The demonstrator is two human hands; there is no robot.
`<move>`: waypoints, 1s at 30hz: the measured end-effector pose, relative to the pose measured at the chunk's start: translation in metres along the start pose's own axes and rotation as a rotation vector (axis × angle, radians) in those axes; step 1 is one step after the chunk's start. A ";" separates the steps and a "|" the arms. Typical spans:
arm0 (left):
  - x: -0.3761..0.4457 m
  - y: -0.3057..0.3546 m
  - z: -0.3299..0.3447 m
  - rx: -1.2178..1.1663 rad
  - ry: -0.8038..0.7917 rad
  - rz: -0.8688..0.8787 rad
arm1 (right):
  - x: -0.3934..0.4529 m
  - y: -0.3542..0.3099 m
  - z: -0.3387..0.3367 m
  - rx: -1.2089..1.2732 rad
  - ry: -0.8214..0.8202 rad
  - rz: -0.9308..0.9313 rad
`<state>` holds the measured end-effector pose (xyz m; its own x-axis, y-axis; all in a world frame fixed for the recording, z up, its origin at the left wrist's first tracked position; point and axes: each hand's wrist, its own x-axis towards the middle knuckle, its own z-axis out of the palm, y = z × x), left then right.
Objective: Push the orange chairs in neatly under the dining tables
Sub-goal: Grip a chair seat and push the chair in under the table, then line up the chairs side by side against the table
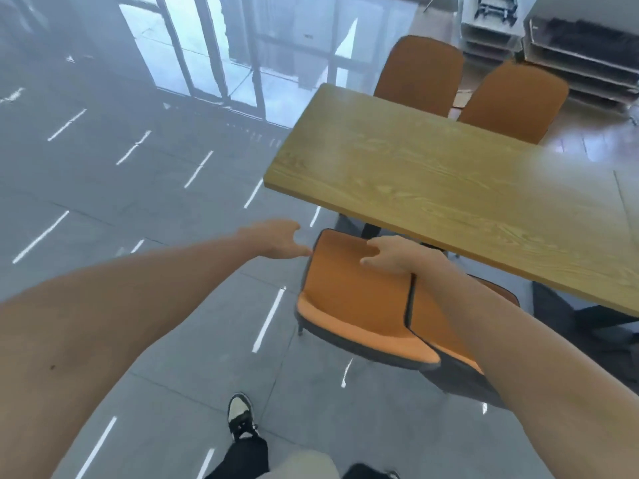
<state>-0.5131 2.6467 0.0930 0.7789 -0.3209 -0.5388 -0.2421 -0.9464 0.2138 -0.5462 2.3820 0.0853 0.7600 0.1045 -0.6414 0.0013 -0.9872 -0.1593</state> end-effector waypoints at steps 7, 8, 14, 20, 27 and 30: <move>0.051 -0.122 -0.079 0.144 0.053 0.052 | 0.092 -0.134 -0.072 0.065 0.052 -0.012; 0.063 -0.138 -0.090 0.164 0.062 0.059 | 0.110 -0.146 -0.082 0.076 0.048 -0.005; 0.168 -0.223 -0.158 0.271 0.123 0.125 | 0.223 -0.192 -0.157 0.061 0.108 0.022; 0.293 -0.281 -0.259 0.324 0.216 0.223 | 0.349 -0.211 -0.247 0.095 0.244 0.092; 0.444 -0.308 -0.373 0.328 0.173 0.317 | 0.459 -0.193 -0.357 0.173 0.270 0.192; 0.526 -0.303 -0.422 0.344 0.165 0.405 | 0.511 -0.167 -0.401 0.231 0.284 0.269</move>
<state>0.2144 2.7797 0.0888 0.6582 -0.6776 -0.3280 -0.6943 -0.7148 0.0836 0.1030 2.5522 0.0848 0.8618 -0.2210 -0.4565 -0.3409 -0.9188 -0.1989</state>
